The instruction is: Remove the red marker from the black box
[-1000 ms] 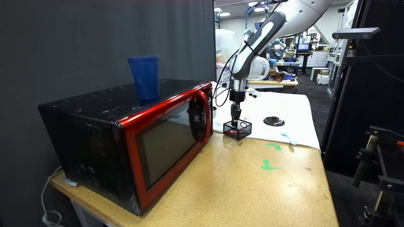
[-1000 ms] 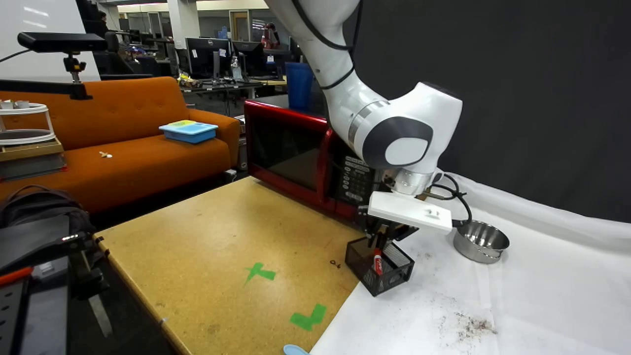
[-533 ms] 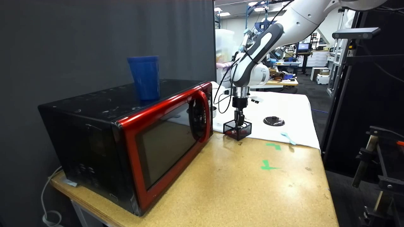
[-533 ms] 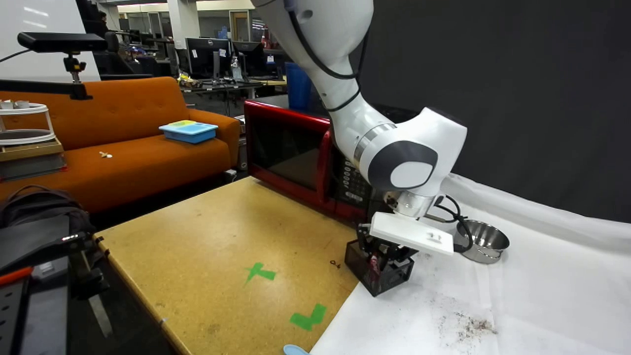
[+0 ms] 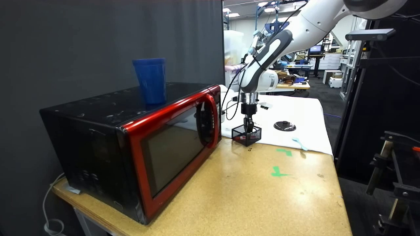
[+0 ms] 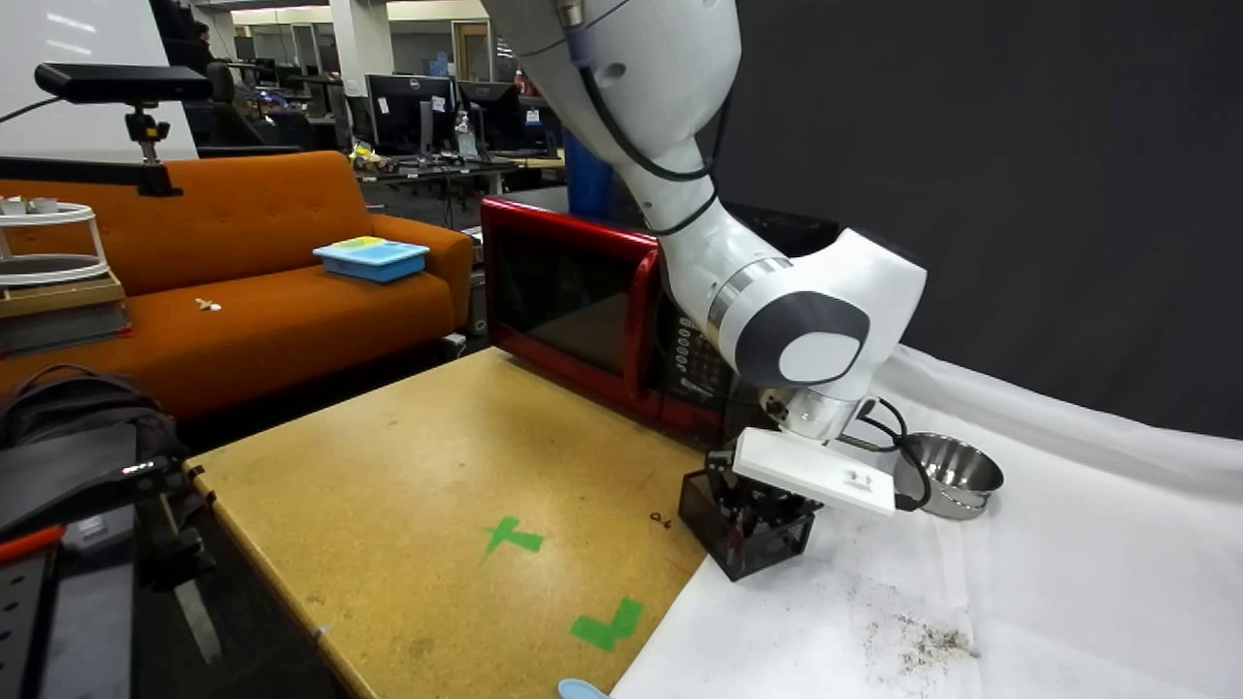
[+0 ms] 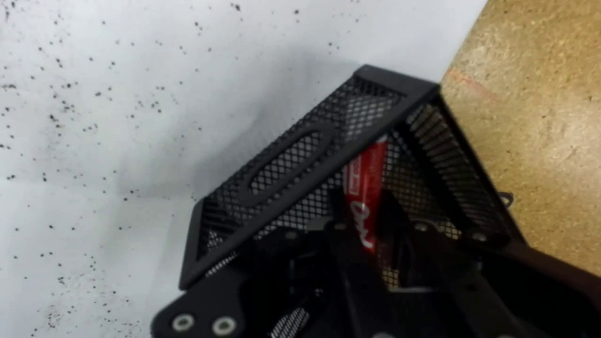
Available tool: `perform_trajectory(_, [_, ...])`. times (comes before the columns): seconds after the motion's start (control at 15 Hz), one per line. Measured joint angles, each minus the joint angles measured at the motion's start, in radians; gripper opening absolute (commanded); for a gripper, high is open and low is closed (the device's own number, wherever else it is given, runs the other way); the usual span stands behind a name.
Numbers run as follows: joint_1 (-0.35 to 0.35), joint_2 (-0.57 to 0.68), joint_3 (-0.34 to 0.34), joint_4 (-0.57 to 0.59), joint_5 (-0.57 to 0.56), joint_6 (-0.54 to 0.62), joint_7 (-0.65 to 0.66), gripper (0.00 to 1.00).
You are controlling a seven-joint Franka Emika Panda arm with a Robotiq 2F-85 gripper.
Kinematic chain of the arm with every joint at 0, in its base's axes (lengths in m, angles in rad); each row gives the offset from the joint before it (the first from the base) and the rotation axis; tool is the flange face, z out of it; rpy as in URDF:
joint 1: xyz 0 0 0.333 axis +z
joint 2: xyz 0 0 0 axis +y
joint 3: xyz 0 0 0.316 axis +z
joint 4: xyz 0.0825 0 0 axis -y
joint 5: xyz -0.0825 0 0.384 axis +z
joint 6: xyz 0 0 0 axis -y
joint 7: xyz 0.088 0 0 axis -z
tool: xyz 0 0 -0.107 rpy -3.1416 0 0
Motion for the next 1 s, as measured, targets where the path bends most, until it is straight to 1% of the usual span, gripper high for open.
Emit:
perform_trajectory(0.27, [0.012, -0.016, 0.002, 0.017, 0.0, -0.007, 0.023, 0.05])
perform_trajectory(0.6, [0.032, -0.14, -0.001, -0.02, -0.01, -0.071, 0.092, 0.05])
perform_trajectory(0.8, [0.049, -0.231, -0.006, -0.09, -0.038, -0.118, 0.136, 0.05])
perform_trajectory(1.0, [0.068, -0.321, -0.007, -0.228, -0.074, -0.124, 0.145, 0.05])
